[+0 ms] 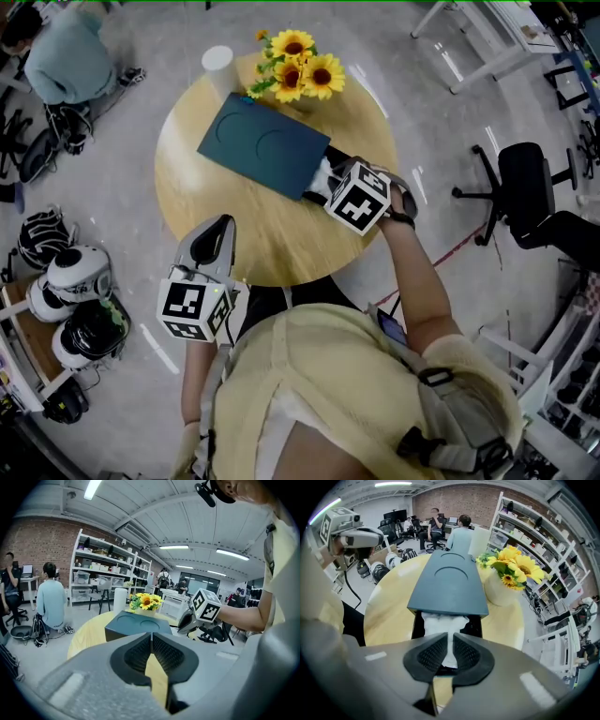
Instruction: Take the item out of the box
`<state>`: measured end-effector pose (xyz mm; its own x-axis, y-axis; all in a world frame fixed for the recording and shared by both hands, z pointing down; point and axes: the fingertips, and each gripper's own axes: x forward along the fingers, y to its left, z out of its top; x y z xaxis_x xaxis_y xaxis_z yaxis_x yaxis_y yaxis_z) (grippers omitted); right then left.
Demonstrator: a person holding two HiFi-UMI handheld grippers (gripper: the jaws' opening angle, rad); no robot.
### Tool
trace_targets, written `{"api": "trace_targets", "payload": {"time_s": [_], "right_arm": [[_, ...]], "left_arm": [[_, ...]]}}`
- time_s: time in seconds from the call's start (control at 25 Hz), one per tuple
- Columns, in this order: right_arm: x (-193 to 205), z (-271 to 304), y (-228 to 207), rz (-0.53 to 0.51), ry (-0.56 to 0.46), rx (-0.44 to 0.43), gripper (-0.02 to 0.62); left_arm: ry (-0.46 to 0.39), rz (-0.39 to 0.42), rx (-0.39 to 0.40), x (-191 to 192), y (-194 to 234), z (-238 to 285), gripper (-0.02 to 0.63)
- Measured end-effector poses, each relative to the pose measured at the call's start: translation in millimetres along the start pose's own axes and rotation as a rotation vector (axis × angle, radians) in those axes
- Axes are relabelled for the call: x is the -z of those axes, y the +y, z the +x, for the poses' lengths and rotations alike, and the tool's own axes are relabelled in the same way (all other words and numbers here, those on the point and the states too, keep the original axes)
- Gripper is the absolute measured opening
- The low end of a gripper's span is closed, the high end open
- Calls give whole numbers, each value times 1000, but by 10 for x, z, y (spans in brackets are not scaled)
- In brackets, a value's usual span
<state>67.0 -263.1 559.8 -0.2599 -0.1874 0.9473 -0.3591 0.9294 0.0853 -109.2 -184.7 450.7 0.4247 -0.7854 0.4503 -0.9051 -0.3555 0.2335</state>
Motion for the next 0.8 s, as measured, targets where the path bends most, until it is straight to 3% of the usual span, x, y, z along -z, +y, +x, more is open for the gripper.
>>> {"api": "trace_targets", "payload": {"time_s": [0.44, 0.8], "right_arm": [[4, -465, -60, 59, -49, 154, 31], [-92, -885, 101, 167, -208, 211, 28]], "left_arm": [[-43, 13, 9, -81, 87, -180, 8], [-68, 33, 38, -125, 25, -288, 8]]}}
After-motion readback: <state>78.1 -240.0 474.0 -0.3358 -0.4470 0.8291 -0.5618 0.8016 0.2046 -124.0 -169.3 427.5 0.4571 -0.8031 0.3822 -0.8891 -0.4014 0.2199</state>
